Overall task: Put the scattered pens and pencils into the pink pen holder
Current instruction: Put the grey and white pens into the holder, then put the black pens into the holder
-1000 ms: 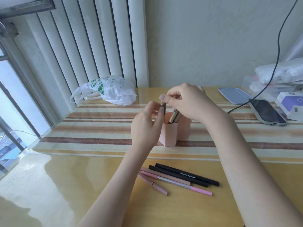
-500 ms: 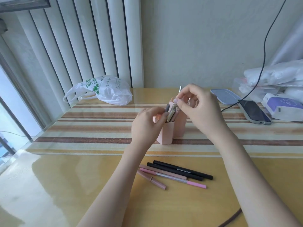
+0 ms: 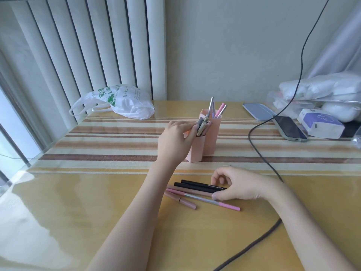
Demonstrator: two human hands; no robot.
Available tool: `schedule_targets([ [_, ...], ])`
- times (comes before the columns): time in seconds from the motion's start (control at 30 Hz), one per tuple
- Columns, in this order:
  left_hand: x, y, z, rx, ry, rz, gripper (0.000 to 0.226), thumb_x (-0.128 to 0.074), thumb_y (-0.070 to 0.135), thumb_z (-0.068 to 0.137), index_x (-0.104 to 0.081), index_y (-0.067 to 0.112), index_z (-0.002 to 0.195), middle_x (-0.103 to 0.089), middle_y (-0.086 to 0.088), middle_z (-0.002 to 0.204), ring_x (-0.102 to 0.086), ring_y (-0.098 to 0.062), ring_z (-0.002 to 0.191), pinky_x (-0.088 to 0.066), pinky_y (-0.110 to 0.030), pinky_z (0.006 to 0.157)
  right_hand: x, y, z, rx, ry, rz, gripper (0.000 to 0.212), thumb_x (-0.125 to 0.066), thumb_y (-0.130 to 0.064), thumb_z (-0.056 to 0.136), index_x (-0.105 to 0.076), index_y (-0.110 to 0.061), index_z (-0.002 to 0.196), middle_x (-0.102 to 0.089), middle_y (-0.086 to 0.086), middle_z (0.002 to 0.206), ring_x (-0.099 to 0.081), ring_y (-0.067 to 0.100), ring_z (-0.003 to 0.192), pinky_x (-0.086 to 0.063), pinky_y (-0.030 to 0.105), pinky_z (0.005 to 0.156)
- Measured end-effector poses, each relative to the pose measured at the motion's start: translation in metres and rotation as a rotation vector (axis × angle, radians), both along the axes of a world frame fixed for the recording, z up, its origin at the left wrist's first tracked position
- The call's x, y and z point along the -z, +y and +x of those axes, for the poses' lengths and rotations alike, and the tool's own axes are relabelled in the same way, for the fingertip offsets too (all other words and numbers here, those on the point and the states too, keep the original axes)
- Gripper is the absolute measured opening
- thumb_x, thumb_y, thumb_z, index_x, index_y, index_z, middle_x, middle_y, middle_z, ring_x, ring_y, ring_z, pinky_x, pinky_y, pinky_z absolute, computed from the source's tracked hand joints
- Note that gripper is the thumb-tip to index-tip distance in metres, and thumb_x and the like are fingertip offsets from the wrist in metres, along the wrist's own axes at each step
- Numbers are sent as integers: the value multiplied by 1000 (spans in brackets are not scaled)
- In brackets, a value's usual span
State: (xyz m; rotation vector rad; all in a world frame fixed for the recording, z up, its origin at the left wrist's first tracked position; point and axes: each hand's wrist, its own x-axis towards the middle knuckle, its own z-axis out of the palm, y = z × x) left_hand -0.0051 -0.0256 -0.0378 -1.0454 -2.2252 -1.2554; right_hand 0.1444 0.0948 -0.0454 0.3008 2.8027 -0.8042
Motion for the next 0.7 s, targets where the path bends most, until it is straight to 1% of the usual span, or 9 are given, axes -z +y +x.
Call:
schedule_targets([
  [0.13,0,0,0,3,14,-1,24,-52,30,95,-74,25,103,-71,6,102,-55,-18,104,-45,-28,66,-2,-4,0,-39,-21,57,18,-68,-49,79,-54,-38,77,-54,-15,83,-48,1,69,-35,20,59],
  [0.27,0,2,1,-4,30,-5,24,-51,30,95,-73,26,102,-71,7,101,-55,-20,104,-48,-31,66,-2,-2,3,0,31,1,22,-58,-54,86,-63,-32,81,-63,-11,93,-58,7,86,-46,27,77],
  [0.3,0,2,1,-8,35,-7,24,-51,30,96,-73,25,103,-71,7,102,-55,-20,105,-48,-31,66,-2,-1,4,7,47,-32,26,-55,-53,88,-66,-30,82,-65,-10,89,-59,7,83,-46,27,77],
  [0.37,0,3,1,-23,68,-19,25,-50,30,96,-71,24,107,-68,5,109,-52,-19,109,-47,-30,67,-6,1,4,13,82,-101,28,-51,-51,91,-69,-31,83,-60,-12,70,-54,4,64,-42,23,65],
  [0.43,-2,2,2,-46,100,13,25,-51,28,96,-69,19,110,-64,0,115,-50,-21,109,-49,-33,68,-13,6,2,17,132,-136,27,-50,-48,93,-70,-32,87,-50,-14,58,-46,0,54,-37,17,57],
  [0.5,-9,-1,6,-66,116,144,23,-51,25,94,-68,13,103,-62,-4,108,-53,-23,102,-51,-36,64,-26,13,-1,15,181,-243,27,-48,-39,96,-71,-26,96,-44,-15,50,-40,-1,47,-32,10,50],
  [0.57,-18,-5,14,-52,141,254,28,-45,29,93,-66,12,92,-64,0,92,-54,-21,90,-49,-38,60,-39,20,-6,9,212,-377,28,-43,-31,99,-66,-16,106,-38,-9,50,-34,5,46,-29,14,47],
  [0.63,-23,-7,20,1,258,198,33,-39,33,93,-65,14,90,-65,3,83,-54,-21,87,-45,-35,61,-52,26,-12,-2,232,-438,27,-40,-29,99,-58,-10,105,-35,-1,52,-31,10,48,-26,20,47],
  [0.7,-22,-7,22,59,398,46,34,-39,33,94,-66,13,94,-66,3,87,-53,-25,94,-43,-32,69,-62,31,-19,-19,250,-496,25,-40,-29,98,-50,-6,96,-34,1,51,-29,11,48,-23,20,46],
])
